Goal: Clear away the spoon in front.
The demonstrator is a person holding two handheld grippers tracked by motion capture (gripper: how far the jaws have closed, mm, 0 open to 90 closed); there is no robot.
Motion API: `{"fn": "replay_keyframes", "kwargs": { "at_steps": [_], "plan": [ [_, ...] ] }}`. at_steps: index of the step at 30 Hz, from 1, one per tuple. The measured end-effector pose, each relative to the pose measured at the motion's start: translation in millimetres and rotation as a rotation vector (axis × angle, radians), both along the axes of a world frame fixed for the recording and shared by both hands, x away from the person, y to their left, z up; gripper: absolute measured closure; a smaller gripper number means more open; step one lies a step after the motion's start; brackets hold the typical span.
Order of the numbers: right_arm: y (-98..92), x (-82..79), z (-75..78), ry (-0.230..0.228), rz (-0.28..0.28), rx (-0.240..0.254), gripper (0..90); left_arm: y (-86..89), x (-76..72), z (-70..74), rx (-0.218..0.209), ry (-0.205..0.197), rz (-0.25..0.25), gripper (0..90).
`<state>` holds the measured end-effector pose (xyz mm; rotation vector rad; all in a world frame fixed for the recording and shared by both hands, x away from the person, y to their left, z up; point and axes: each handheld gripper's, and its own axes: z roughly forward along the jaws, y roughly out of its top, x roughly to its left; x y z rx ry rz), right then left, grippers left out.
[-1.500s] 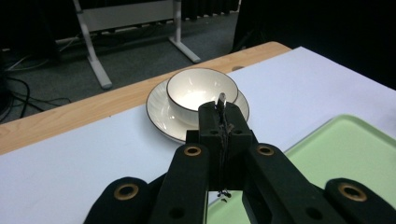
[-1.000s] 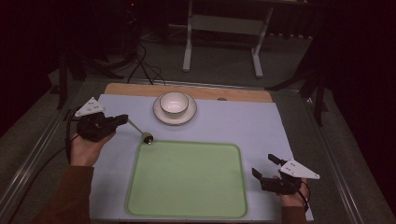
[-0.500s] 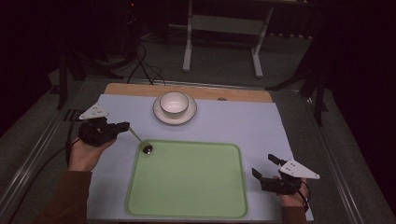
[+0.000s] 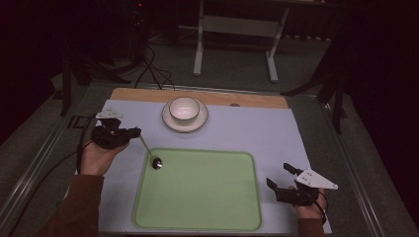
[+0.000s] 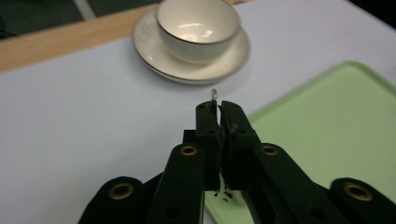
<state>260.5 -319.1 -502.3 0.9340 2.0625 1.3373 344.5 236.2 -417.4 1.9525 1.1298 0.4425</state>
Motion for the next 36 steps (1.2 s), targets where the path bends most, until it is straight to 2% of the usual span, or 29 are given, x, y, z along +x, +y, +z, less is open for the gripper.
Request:
{"fn": "replay_keyframes", "kwargs": {
  "at_steps": [3, 5, 6, 12, 14, 17, 22, 29, 36],
  "plan": [
    [0.0, -0.1, 0.1, -0.001, 0.001, 0.001, 14.2, -6.6, 9.2, -7.4, -0.002, -0.041, 0.019, 84.8],
    [-0.1, -0.2, 0.1, 0.0, 0.0, 0.001, 14.2, -8.4, 11.4, -9.3, -0.001, -0.049, 0.024, 84.8],
    [-0.2, -0.2, 0.0, 0.0, 0.0, 0.001, 14.2, -13.3, 18.6, -14.4, -0.009, -0.061, 0.027, 84.8],
    [-0.1, -0.5, -0.3, -0.001, -0.002, 0.0, 14.2, -24.9, 26.6, -26.0, -0.009, -0.038, -0.003, 85.1],
    [-0.3, -0.7, -0.4, -0.001, -0.004, 0.001, 14.2, -27.3, 24.1, -28.1, -0.025, -0.039, -0.03, 85.2],
    [-0.4, -0.9, -0.5, 0.001, -0.006, 0.002, 14.2, -26.5, 16.7, -30.0, -0.081, -0.056, -0.06, 85.7],
    [0.8, -0.8, -0.8, 0.002, -0.004, -0.003, 14.2, -25.5, 2.4, -37.4, -0.116, -0.05, -0.092, 85.7],
    [1.0, -0.6, -1.0, 0.003, -0.004, -0.007, 14.2, -22.0, -16.4, -48.6, -0.175, -0.061, -0.096, 84.4],
    [1.6, -0.4, -1.2, 0.005, -0.001, -0.009, 14.2, -20.1, -27.6, -57.7, -0.204, -0.068, -0.094, 83.0]
  ]
}}
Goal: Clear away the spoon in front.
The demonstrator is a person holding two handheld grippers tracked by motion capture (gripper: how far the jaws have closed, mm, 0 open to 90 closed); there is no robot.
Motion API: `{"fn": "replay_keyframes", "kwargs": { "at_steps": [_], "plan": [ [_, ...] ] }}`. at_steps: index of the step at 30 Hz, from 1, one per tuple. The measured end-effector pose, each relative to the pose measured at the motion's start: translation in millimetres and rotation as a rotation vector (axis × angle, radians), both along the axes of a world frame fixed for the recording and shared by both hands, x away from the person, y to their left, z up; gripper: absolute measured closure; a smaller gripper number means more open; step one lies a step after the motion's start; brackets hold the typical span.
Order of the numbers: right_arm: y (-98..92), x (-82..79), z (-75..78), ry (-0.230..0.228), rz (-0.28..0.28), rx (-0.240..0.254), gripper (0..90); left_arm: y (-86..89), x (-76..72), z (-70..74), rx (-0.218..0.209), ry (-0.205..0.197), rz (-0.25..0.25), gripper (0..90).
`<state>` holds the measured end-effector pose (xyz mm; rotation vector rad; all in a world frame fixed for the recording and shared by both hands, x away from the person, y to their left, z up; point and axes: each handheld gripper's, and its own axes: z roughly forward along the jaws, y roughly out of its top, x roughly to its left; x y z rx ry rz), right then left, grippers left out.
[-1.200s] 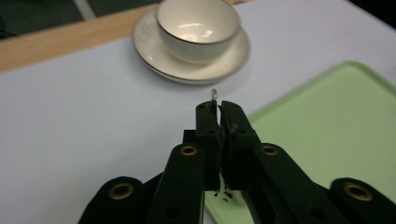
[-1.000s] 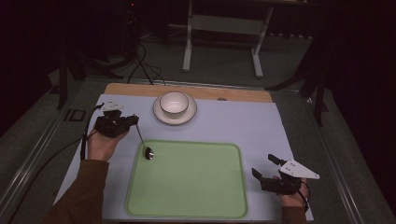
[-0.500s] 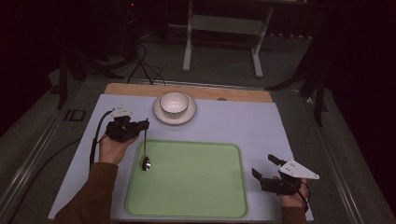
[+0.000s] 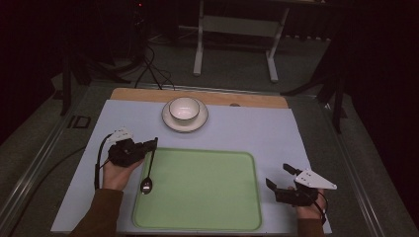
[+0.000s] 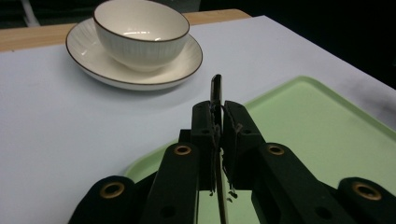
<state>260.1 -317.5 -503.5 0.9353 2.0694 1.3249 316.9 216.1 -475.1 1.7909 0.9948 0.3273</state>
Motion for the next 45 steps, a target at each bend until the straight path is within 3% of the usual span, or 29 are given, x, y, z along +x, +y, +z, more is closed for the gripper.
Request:
{"fn": "replay_keyframes", "kwargs": {
  "at_steps": [13, 18, 22, 45],
  "plan": [
    [-0.6, 0.3, 0.7, -0.005, 0.003, 0.002, 14.2, 2.9, -18.3, -11.8, 0.016, 0.023, -0.003, 81.1],
    [-0.9, -0.2, 0.8, -0.004, 0.001, 0.004, 14.1, 4.0, -24.2, -16.1, 0.065, 0.025, -0.002, 80.1],
    [-0.1, 0.1, 0.7, -0.004, 0.005, -0.001, 14.1, 6.0, -27.2, -20.2, 0.063, 0.032, -0.001, 79.6],
    [0.7, 1.1, 0.5, -0.003, 0.008, -0.006, 14.1, -3.0, -25.9, -41.0, 0.179, 0.109, -0.019, 78.2]
  ]
}}
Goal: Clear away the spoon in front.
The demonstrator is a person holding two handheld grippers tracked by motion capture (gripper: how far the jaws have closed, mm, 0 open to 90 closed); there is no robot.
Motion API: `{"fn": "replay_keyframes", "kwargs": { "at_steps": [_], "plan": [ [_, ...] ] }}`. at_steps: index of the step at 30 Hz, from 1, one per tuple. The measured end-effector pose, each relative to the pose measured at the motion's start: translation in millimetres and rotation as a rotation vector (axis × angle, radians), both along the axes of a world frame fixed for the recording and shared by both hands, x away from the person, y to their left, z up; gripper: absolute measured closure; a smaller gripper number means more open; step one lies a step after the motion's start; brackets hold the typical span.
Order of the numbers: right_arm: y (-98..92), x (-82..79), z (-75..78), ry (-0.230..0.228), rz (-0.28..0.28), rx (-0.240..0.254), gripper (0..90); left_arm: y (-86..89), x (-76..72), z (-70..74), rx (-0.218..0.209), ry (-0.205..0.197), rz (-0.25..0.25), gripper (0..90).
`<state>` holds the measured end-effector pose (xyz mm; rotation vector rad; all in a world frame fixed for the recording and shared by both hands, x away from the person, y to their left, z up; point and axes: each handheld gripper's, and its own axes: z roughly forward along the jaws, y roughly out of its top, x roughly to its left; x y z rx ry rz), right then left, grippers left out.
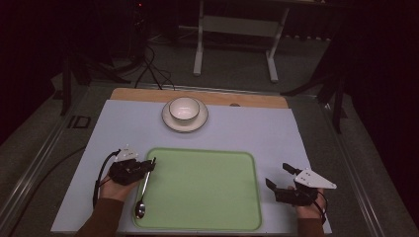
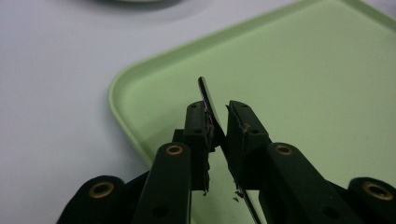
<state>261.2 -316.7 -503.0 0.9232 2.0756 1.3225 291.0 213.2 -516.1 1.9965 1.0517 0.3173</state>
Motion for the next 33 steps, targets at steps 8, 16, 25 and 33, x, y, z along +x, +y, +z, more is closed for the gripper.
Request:
{"fn": "replay_keyframes", "kwargs": {
  "at_steps": [8, 16, 25, 33],
  "plan": [
    [-0.7, 0.2, 0.1, 0.001, 0.003, 0.001, 14.1, -2.5, 5.4, -8.7, 0.051, 0.031, 0.014, 76.5],
    [0.4, 0.6, -0.5, 0.005, 0.006, -0.004, 14.1, -12.7, 6.0, -14.3, 0.175, 0.024, 0.029, 70.8],
    [0.5, 0.9, -0.5, 0.007, 0.008, -0.006, 14.1, -20.4, 6.1, -13.6, 0.211, -0.025, 0.026, 53.1],
    [1.3, 1.6, -1.0, 0.009, 0.01, -0.01, 14.1, -10.9, 5.8, -5.9, 0.131, -0.071, 0.068, 47.2]
  ]
}}
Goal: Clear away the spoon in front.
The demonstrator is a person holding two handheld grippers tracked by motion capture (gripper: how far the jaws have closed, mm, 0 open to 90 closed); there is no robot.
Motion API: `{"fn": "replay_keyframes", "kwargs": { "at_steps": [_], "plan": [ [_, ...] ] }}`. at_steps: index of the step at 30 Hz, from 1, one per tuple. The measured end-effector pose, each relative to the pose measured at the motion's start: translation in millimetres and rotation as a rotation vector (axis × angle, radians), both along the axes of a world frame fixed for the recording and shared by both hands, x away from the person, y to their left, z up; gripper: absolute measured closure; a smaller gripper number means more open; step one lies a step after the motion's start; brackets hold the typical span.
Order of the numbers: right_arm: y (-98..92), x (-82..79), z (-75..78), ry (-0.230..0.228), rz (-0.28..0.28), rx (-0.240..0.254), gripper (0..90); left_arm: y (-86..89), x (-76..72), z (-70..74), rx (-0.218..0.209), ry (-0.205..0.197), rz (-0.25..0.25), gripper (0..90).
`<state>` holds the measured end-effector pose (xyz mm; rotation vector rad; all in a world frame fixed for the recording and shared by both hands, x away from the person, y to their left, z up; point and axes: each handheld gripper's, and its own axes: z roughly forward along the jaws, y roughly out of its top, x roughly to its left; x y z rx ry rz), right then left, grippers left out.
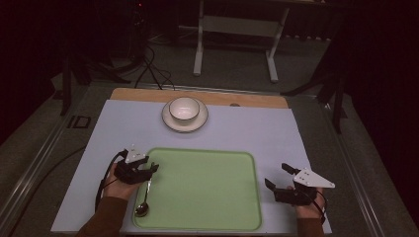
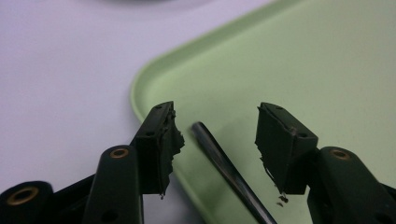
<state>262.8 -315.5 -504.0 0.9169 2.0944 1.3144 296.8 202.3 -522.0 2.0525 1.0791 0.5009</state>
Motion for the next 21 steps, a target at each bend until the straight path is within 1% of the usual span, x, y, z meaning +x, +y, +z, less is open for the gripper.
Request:
{"fn": "replay_keyframes", "kwargs": {
  "at_steps": [2, 9, 17, 21],
  "plan": [
    [0.1, 0.2, -0.1, 0.001, 0.0, 0.0, 14.1, 2.0, -0.1, 1.5, -0.012, -0.013, 0.013, 45.1],
    [-0.2, 0.7, -0.2, 0.003, -0.001, -0.001, 14.1, 9.1, -2.3, 7.3, -0.048, -0.055, 0.044, 43.4],
    [-1.4, 1.1, 0.1, -0.001, -0.004, 0.001, 14.1, 17.2, -5.2, 13.2, -0.074, -0.096, 0.074, 42.4],
    [-3.4, 1.1, 0.6, -0.001, -0.011, 0.006, 14.1, 22.8, -6.8, 16.9, -0.081, -0.127, 0.1, 42.4]
  ]
}}
